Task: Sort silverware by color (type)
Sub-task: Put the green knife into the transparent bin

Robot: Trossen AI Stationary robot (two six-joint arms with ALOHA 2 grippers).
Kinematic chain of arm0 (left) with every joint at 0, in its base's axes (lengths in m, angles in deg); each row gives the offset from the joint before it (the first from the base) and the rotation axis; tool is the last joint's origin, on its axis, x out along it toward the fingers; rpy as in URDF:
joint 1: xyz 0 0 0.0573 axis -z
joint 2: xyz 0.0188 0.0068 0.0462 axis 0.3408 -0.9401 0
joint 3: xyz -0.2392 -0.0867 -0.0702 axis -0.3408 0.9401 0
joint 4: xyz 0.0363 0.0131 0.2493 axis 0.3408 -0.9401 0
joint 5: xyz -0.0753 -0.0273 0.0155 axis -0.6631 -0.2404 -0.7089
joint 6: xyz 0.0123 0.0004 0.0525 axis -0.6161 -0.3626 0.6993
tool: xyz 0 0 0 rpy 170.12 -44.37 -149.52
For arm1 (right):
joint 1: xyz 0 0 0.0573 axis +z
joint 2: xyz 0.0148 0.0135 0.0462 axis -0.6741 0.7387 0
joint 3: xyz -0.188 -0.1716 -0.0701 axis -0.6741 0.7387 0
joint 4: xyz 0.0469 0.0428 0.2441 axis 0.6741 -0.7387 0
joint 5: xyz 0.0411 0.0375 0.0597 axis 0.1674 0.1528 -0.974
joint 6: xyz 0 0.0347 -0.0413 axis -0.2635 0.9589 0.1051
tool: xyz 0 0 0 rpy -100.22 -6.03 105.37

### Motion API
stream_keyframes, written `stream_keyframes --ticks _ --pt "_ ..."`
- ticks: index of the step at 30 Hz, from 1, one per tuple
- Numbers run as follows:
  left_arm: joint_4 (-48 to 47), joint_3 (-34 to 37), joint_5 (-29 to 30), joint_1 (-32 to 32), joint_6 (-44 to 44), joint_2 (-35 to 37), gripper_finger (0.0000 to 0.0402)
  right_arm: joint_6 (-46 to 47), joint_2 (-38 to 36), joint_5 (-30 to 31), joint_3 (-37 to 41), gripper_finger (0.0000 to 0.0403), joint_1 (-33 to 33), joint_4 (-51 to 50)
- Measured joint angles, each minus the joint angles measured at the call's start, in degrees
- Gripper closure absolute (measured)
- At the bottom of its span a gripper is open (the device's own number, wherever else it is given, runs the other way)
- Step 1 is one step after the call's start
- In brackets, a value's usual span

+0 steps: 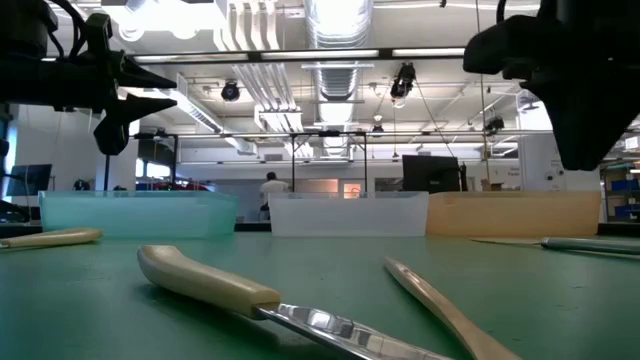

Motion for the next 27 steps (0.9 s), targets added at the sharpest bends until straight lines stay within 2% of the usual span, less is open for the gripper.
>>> stream_keyframes --ticks 7,11,17,27 --pt "-0.01 0.00 0.00 -0.01 0.00 0.00 0.0293 1.60 -0.01 -4.45 2.61 0.0235 1.06 2.28" --pt "0.00 0.00 0.00 0.01 0.00 0.00 0.0293 2.13 -0.01 -6.27 5.37 0.0200 1.98 6.31" --pt "0.00 0.00 0.00 -0.01 0.00 0.00 0.0293 1.70 -0.01 -6.34 11.09 0.0204 2.58 15.09" --pt "0.00 0.00 0.02 -0.01 0.00 0.00 0.0293 1.39 -0.29 -5.86 17.46 0.0237 2.88 20.85"
